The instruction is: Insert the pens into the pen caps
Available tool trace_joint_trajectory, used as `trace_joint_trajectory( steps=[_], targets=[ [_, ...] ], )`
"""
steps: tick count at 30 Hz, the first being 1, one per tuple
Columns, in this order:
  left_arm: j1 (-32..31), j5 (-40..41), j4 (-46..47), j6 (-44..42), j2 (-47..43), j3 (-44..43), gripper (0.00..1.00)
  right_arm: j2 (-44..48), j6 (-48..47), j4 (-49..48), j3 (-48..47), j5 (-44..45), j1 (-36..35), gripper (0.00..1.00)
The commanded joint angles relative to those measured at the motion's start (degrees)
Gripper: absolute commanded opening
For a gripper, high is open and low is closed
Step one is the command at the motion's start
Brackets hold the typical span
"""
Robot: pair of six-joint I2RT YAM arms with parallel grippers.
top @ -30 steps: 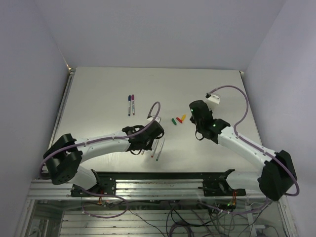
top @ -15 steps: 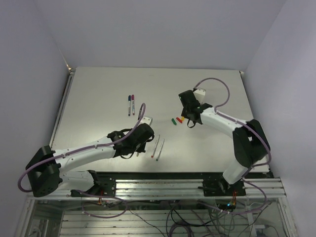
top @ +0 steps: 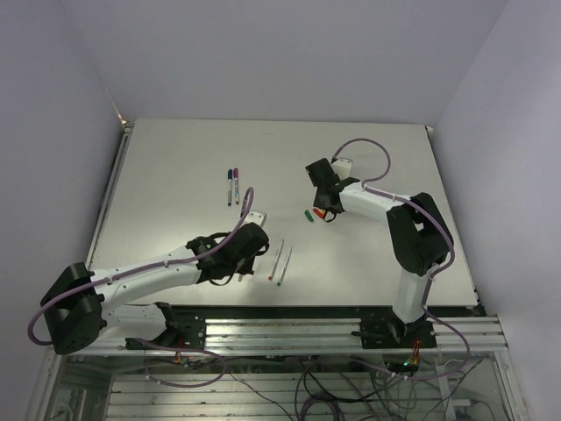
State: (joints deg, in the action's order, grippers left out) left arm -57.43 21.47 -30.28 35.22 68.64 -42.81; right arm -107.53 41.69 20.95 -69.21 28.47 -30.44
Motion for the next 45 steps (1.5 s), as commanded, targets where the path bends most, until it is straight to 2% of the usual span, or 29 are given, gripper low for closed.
trace_joint_trajectory(
  steps=[1,26,31,35,37,45],
  targets=[
    [0.5,-1.1,1.3,0.5,-1.7,1.1,0.07,-1.8,0.2,0.0,-1.9,0.6,0.4,0.4],
    [0.8,-1.5,2.6,-0.1,0.6,0.7,0.07,-5.8,0.0,-2.2,1.1,-4.2,1.9,0.29],
    [0.9,-1.6,2.9,-0.3,1.1,0.6,0.07,-6.4,0.7,-2.4,2.9,-5.0,1.9,0.23],
    [0.9,-1.7,3.1,-0.4,1.3,0.6,0.07,-5.9,1.4,-1.9,4.8,-5.8,3.4,0.1],
    [0.9,-1.8,3.2,-0.5,1.4,0.5,0.07,-4.7,1.4,-2.1,6.2,-6.0,3.4,0.0],
    [0.9,-2.8,5.5,-1.5,1.7,0.0,0.07,5.4,-1.9,-6.9,8.9,-2.4,3.5,0.0]
  ],
)
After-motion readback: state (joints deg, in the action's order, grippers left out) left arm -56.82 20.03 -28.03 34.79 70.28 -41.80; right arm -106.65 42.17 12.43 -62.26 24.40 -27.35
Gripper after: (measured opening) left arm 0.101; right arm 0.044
